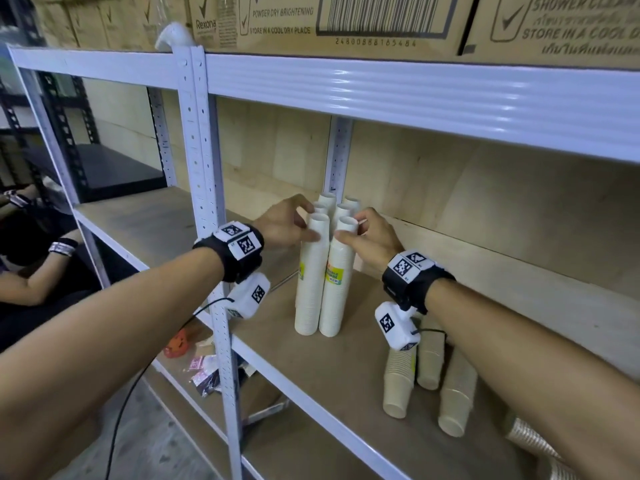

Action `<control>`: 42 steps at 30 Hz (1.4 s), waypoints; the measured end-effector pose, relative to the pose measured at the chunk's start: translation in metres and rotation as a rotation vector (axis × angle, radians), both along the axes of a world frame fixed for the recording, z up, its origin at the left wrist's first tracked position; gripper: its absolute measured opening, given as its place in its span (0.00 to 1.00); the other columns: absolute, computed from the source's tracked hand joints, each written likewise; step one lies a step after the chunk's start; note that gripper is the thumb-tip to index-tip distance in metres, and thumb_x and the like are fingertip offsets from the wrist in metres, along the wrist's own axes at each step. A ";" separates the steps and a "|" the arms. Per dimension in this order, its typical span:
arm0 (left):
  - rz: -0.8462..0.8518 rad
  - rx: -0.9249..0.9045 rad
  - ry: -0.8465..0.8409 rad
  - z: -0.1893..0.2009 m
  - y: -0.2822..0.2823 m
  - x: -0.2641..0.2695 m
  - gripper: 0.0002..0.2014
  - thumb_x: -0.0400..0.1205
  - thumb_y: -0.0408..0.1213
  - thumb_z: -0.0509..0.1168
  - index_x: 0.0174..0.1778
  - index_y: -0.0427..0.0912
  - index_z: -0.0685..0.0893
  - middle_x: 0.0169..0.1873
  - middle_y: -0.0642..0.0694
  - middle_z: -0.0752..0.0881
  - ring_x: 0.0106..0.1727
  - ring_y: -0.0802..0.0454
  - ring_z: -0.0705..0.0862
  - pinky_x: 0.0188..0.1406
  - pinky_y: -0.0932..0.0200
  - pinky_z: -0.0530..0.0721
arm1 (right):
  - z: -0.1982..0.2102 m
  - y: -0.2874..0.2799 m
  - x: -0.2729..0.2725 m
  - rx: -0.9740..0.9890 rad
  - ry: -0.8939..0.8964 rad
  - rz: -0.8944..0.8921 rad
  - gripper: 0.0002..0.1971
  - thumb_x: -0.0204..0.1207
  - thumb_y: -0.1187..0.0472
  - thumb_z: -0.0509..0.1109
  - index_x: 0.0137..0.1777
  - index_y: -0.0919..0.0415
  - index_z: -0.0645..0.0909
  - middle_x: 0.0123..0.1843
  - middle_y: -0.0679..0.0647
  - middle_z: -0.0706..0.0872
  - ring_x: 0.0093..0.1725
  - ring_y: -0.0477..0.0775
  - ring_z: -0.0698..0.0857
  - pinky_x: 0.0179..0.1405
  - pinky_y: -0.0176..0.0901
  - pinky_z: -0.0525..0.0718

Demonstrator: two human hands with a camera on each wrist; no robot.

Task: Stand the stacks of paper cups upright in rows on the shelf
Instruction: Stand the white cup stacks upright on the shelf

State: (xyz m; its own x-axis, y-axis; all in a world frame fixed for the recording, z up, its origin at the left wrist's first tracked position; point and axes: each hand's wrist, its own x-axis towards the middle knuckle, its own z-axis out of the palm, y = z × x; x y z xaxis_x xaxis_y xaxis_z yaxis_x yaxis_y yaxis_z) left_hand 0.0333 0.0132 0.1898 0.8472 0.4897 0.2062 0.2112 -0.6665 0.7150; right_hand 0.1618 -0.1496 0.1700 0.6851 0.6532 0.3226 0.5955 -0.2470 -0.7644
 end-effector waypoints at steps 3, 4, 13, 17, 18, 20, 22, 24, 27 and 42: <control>-0.026 0.018 -0.031 0.023 -0.003 0.002 0.24 0.73 0.40 0.78 0.63 0.47 0.77 0.44 0.45 0.85 0.41 0.50 0.84 0.40 0.52 0.86 | 0.012 0.006 0.000 -0.007 -0.061 0.007 0.23 0.68 0.49 0.79 0.61 0.55 0.80 0.59 0.48 0.84 0.53 0.50 0.84 0.51 0.46 0.84; -0.041 0.042 -0.021 0.029 -0.005 0.003 0.24 0.73 0.40 0.78 0.63 0.47 0.78 0.47 0.45 0.85 0.42 0.50 0.84 0.41 0.53 0.86 | 0.014 0.008 0.000 -0.024 -0.085 0.007 0.23 0.68 0.50 0.79 0.61 0.57 0.81 0.61 0.49 0.84 0.55 0.52 0.84 0.55 0.47 0.84; -0.115 0.227 0.162 0.036 -0.014 0.007 0.16 0.78 0.36 0.73 0.63 0.44 0.86 0.58 0.44 0.85 0.44 0.55 0.83 0.44 0.59 0.82 | 0.018 0.008 -0.008 -0.075 -0.163 0.001 0.11 0.72 0.56 0.76 0.52 0.60 0.86 0.53 0.53 0.88 0.52 0.56 0.85 0.55 0.50 0.84; -0.035 0.229 0.154 0.036 -0.014 0.008 0.18 0.77 0.43 0.75 0.61 0.41 0.85 0.51 0.42 0.86 0.35 0.49 0.85 0.34 0.54 0.86 | 0.017 0.008 -0.009 -0.078 -0.160 -0.004 0.14 0.71 0.55 0.77 0.55 0.58 0.85 0.54 0.54 0.87 0.52 0.56 0.85 0.54 0.48 0.84; -0.024 0.230 0.151 0.035 -0.014 0.008 0.19 0.76 0.45 0.75 0.61 0.42 0.85 0.50 0.43 0.86 0.34 0.50 0.84 0.32 0.55 0.85 | 0.017 0.008 -0.008 -0.080 -0.157 -0.003 0.14 0.72 0.55 0.77 0.55 0.58 0.85 0.54 0.54 0.87 0.52 0.56 0.85 0.53 0.47 0.83; -0.031 0.254 0.157 0.034 -0.014 0.007 0.20 0.77 0.46 0.74 0.64 0.45 0.83 0.54 0.45 0.85 0.40 0.52 0.83 0.39 0.60 0.80 | 0.017 0.007 -0.008 -0.087 -0.161 -0.001 0.14 0.72 0.54 0.77 0.56 0.58 0.85 0.54 0.53 0.87 0.52 0.55 0.85 0.52 0.46 0.83; -0.057 0.273 0.168 0.034 -0.015 0.007 0.21 0.78 0.43 0.73 0.68 0.48 0.82 0.59 0.48 0.83 0.50 0.52 0.81 0.49 0.61 0.76 | 0.018 0.006 -0.007 -0.089 -0.164 0.001 0.14 0.72 0.54 0.77 0.55 0.57 0.84 0.53 0.53 0.87 0.52 0.55 0.85 0.51 0.45 0.82; -0.082 0.290 0.175 0.034 -0.017 0.006 0.20 0.79 0.39 0.71 0.68 0.47 0.83 0.62 0.48 0.83 0.54 0.52 0.81 0.51 0.60 0.77 | 0.018 0.006 -0.006 -0.089 -0.160 -0.001 0.14 0.72 0.54 0.77 0.56 0.57 0.84 0.54 0.53 0.87 0.53 0.55 0.85 0.52 0.45 0.82; -0.057 0.333 0.168 0.036 -0.018 0.006 0.19 0.79 0.39 0.72 0.67 0.43 0.85 0.60 0.46 0.85 0.55 0.51 0.81 0.53 0.58 0.79 | 0.017 0.007 -0.005 -0.100 -0.152 -0.013 0.17 0.72 0.53 0.77 0.59 0.57 0.84 0.57 0.52 0.86 0.54 0.54 0.85 0.54 0.46 0.83; 0.000 0.337 0.177 0.036 -0.016 0.005 0.20 0.79 0.44 0.72 0.66 0.44 0.83 0.57 0.46 0.84 0.52 0.50 0.81 0.48 0.58 0.80 | 0.022 0.004 -0.008 -0.137 -0.163 0.012 0.16 0.73 0.54 0.76 0.60 0.57 0.83 0.56 0.51 0.85 0.53 0.52 0.83 0.48 0.41 0.77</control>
